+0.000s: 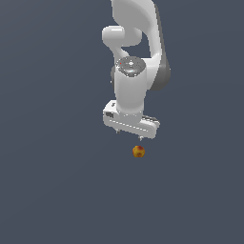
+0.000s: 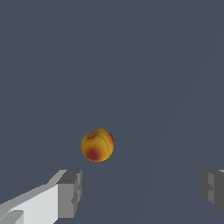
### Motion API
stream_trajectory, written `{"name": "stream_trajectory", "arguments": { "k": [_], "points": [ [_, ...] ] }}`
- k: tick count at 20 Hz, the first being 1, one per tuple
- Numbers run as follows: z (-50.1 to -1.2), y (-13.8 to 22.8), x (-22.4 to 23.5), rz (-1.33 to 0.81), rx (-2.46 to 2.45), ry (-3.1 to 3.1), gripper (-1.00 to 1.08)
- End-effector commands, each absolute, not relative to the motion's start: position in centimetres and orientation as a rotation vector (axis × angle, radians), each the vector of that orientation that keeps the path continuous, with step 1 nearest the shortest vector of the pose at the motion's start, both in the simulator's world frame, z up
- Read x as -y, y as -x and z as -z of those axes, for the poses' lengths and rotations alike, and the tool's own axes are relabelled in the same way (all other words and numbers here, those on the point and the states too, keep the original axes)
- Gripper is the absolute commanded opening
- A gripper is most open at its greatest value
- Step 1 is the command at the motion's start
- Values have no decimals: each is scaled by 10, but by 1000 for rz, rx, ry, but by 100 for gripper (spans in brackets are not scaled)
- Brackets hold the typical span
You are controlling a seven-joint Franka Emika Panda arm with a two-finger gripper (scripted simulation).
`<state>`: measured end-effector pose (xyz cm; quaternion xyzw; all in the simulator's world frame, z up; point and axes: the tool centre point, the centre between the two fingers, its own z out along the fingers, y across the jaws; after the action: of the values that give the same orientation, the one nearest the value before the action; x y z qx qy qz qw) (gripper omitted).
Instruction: Pick up the object and move it to a goal position.
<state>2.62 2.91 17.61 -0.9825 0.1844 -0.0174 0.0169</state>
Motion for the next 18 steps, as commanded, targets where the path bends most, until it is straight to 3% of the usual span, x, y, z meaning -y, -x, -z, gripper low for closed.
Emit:
{"name": "stream_trajectory", "arguments": {
  "k": [1,18],
  "points": [
    [-171,-27,-32,48,-671,3033,100],
    [-136,-31,-53,12,-1299,2828,100]
  ]
}}
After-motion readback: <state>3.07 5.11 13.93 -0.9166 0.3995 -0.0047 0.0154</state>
